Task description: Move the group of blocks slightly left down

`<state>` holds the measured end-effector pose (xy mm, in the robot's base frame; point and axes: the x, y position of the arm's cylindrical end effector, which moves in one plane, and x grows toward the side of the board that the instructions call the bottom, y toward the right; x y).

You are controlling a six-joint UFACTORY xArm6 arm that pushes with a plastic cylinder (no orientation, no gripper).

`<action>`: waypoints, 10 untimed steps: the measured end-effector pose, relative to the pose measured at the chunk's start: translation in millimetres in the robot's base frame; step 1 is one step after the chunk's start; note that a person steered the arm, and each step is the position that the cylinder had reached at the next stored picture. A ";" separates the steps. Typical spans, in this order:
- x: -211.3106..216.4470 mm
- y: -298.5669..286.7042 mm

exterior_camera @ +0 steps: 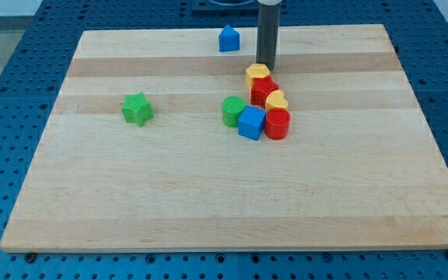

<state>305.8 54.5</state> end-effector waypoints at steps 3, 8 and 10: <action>38.1 -31.3; 120.8 -49.5; 112.3 -19.9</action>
<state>418.1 34.6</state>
